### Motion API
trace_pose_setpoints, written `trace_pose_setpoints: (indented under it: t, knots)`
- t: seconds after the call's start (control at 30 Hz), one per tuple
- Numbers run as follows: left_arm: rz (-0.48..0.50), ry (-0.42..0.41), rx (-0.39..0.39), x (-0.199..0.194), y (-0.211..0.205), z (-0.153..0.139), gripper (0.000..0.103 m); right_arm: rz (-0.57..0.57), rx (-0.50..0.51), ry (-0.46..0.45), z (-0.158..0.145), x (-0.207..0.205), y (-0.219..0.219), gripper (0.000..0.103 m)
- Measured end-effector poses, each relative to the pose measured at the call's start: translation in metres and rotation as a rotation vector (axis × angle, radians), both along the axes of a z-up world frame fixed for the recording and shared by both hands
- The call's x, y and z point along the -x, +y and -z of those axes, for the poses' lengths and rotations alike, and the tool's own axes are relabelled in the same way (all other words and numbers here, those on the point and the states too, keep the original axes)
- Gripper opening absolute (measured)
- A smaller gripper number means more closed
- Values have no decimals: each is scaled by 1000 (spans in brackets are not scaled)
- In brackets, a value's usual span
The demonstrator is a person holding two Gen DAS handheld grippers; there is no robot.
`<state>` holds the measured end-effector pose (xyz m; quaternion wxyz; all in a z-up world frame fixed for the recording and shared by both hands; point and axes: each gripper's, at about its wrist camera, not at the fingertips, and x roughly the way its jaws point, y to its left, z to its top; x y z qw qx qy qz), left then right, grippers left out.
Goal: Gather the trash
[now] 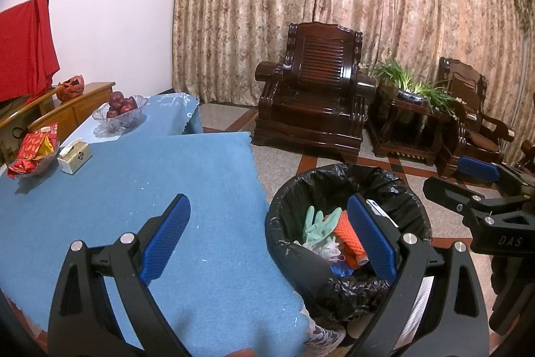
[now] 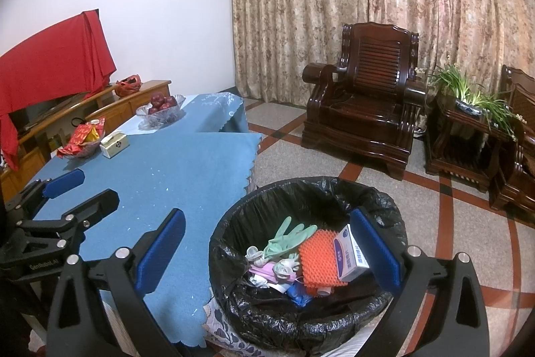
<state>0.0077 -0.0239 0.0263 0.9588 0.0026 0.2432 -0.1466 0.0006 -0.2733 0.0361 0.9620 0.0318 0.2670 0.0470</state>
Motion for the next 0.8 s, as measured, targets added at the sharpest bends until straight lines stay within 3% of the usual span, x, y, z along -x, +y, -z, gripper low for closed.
trace_pose_setpoints:
  t: [0.8]
  knots:
    - [-1, 4, -6, 1, 3, 2, 92, -1, 0, 3, -2, -1, -2, 97]
